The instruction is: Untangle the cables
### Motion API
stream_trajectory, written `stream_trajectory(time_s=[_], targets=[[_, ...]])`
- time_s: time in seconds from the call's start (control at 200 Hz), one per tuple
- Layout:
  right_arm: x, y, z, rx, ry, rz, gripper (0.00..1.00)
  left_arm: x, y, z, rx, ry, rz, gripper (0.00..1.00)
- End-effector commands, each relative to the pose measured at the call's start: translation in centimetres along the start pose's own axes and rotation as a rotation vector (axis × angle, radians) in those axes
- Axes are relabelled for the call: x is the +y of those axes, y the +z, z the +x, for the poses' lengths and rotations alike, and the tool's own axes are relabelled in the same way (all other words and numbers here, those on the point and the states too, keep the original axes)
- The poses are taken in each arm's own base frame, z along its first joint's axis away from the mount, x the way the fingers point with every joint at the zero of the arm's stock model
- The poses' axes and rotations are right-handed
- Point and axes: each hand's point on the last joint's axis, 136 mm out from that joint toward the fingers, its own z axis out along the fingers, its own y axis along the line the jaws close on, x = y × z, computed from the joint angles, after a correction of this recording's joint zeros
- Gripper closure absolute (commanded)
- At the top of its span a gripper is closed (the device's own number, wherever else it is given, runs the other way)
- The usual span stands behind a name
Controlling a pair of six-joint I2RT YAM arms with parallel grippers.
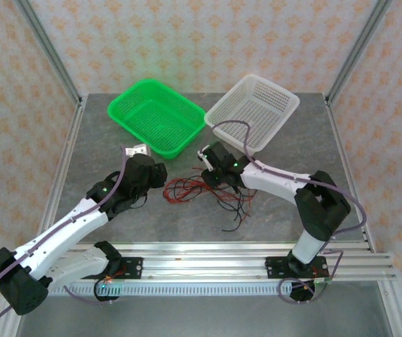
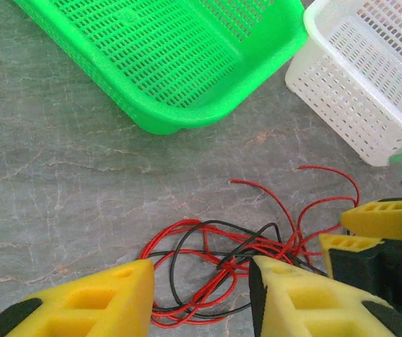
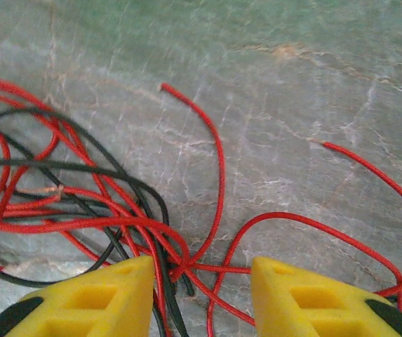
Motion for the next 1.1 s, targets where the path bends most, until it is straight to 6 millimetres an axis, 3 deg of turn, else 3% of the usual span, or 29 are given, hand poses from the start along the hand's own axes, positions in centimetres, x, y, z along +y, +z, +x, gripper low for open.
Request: stream_trajectory(time_s=[0.0,0.25,0.536,0.671,0.781,0.816,0.916,1.096], targets=[[-0.6,0.3,-0.2,0.023,-0.093,0.039,0.59,0.6,0.1,1.2,0.034,-0.002,-0.01,0.59],[-0.9,2.8,0.7,0.07,-0.11,0.067,0.6,0.9,0.2,1.7,0.044,-0.001,-0.013,0.59],[-0.8,4.1,-0.5,0.031,-0.098,0.077,0.66,1.0,0.0,1.6,0.038,-0.009,-0.009,0.59],[-0.8,4.9,-1.1,0.026,-0.103,0.085,0.77,1.2,-0.2,1.7,0.04,-0.01,-0.013,0.6],[-0.9,5.3,-1.5,0.017,-0.101,0.091,0.94,1.2,-0.3,1.7,0.04,-0.017,-0.011,0.6],[-0.9,5.1,-1.8,0.007,-0.095,0.093,1.0,1.3,-0.4,1.7,0.039,-0.018,-0.01,0.6],[-0.9,3.1,-3.6,-0.051,-0.074,0.086,1.0,1.3,-0.4,1.8,0.04,-0.022,-0.008,0.6],[-1.1,-4.4,-8.6,-0.227,-0.019,0.056,1.0,1.3,0.1,2.5,0.051,-0.028,0.004,0.6]])
